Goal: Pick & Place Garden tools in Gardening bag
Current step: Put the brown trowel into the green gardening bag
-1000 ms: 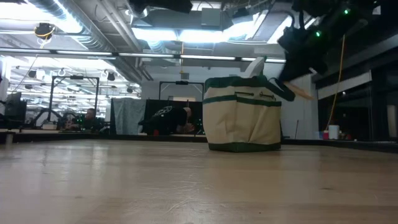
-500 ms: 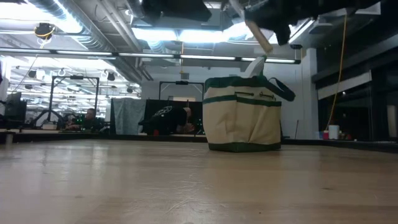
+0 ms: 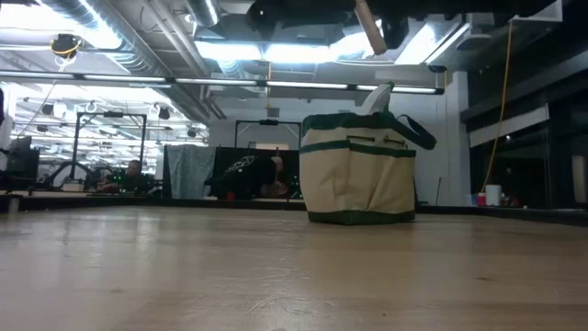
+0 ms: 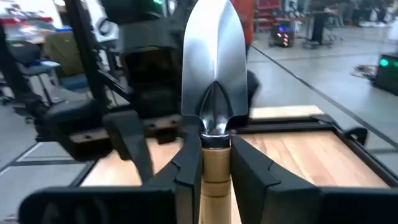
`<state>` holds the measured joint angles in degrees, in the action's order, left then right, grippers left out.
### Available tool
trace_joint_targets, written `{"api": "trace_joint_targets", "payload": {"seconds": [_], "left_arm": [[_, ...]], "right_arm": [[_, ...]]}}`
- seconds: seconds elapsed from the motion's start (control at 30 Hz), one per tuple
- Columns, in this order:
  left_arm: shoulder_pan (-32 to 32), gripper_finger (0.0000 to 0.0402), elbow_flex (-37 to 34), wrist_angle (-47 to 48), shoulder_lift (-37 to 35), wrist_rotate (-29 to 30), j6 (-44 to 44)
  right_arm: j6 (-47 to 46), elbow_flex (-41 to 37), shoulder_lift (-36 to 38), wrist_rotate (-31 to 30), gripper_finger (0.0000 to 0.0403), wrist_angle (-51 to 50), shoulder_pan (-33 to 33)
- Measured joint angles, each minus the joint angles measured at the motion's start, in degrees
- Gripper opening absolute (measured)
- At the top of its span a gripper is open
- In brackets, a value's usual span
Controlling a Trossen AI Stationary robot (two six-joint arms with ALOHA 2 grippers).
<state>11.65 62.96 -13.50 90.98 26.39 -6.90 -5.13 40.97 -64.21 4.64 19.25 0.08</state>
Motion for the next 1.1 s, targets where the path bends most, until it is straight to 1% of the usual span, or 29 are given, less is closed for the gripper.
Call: {"api": "trace_joint_targets", "payload": {"seconds": [0.17,0.33,0.43,0.53,0.7,0.9,1.0,1.1], "left_arm": [[-1.22,0.0156,0.00,-1.13,-0.02,-0.54,-0.73],[-1.73,0.0211,0.00,-1.80,-0.02,-0.52,-0.83],[-1.73,0.0234,0.00,-2.20,-0.02,-0.52,-0.36],[-1.87,0.0247,0.00,-4.82,0.36,-0.50,0.70],[-2.60,0.0250,0.00,-9.83,2.43,-0.55,0.70],[-3.20,0.0243,-0.04,-9.90,4.07,-0.61,0.66],[-3.18,0.0225,-0.04,-8.95,4.00,-0.50,0.65],[-2.99,0.0187,-0.04,-8.16,3.78,-0.48,0.66]], "right_arm": [[0.02,0.01,-1.53,0.71,0.0062,4.19,1.07],[0.53,0.01,-1.89,0.72,0.0062,6.35,1.59],[0.70,0.02,-1.89,0.70,0.0062,7.84,1.59],[0.66,0.01,-1.95,0.70,0.0062,9.11,1.59],[-0.71,0.02,-4.34,0.52,0.0062,12.97,1.79],[-0.85,0.02,-7.02,0.50,0.0062,15.87,3.04],[-0.83,0.02,-7.16,0.23,0.0062,15.72,3.35],[-0.77,0.02,-7.16,-0.15,0.0062,15.77,3.36]]}}
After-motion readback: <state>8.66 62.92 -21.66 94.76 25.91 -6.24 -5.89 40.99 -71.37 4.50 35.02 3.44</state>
